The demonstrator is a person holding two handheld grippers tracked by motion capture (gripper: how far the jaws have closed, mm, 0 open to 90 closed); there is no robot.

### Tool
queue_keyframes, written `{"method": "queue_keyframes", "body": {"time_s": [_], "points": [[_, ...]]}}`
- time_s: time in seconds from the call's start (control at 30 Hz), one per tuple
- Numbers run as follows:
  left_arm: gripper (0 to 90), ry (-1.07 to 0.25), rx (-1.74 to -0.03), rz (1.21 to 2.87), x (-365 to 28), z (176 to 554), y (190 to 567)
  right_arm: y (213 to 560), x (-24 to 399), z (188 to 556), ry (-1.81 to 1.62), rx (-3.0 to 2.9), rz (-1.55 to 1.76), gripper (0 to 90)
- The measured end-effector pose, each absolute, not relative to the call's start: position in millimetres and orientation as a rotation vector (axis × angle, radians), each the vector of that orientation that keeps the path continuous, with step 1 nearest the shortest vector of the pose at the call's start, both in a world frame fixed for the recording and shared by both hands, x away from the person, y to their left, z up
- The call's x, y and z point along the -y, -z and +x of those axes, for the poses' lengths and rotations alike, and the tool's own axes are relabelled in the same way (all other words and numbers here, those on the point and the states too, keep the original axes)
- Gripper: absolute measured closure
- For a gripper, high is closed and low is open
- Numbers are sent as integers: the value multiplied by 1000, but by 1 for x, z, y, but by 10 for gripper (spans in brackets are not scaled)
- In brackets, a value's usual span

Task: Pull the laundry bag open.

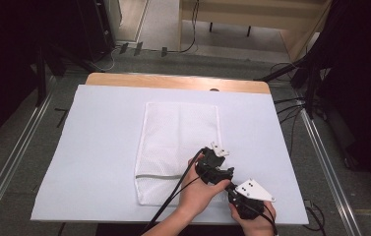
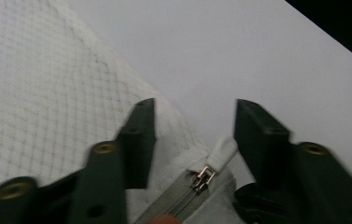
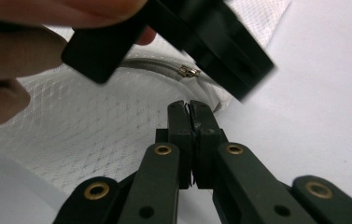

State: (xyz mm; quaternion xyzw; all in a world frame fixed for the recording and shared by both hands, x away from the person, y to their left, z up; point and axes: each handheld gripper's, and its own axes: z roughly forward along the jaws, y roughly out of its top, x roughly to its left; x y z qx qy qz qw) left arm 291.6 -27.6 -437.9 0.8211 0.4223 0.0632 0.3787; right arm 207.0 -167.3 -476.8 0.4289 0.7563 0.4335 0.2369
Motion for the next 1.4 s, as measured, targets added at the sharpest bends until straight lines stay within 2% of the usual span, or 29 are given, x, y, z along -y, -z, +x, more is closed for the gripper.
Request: {"method": "queue_keyframes", "body": {"time_s": [0.13,0.37,0.4,0.47,0.5,0.53,0.6,0.73,0.83,0.87,0.93,1.07,1.4], "points": [[753,-135,-1039,2080,22,291,433,476,169,208,-1191,-2078,1169,900],[843,-53,-1032,2021,1,287,425,474,171,208,-1192,-2061,1183,900],[835,-51,-1030,2030,0,286,426,474,171,208,-1192,-2061,1181,900],[756,-51,-1036,2030,0,287,427,475,170,208,-1190,-2061,1180,900],[756,-47,-1042,2017,1,287,428,475,170,208,-1190,-2061,1180,900],[659,-45,-1068,2009,5,290,429,475,168,209,-1185,-2071,1173,900],[560,-95,-1074,2062,14,290,431,475,167,208,-1184,-2073,1172,900],[487,-143,-1094,2124,27,291,440,475,167,208,-1188,-2074,1166,900],[518,-145,-1102,2126,28,293,442,475,167,208,-1184,-2078,1169,900],[567,-127,-1098,2123,26,294,442,475,167,208,-1182,-2081,1169,900],[722,-71,-1080,2113,22,296,440,475,168,208,-1184,-2082,1165,900],[816,-54,-1052,2064,10,294,431,475,168,208,-1187,-2079,1165,900],[830,0,-1052,2007,-11,287,430,474,169,208,-1190,-2060,1174,900]]}}
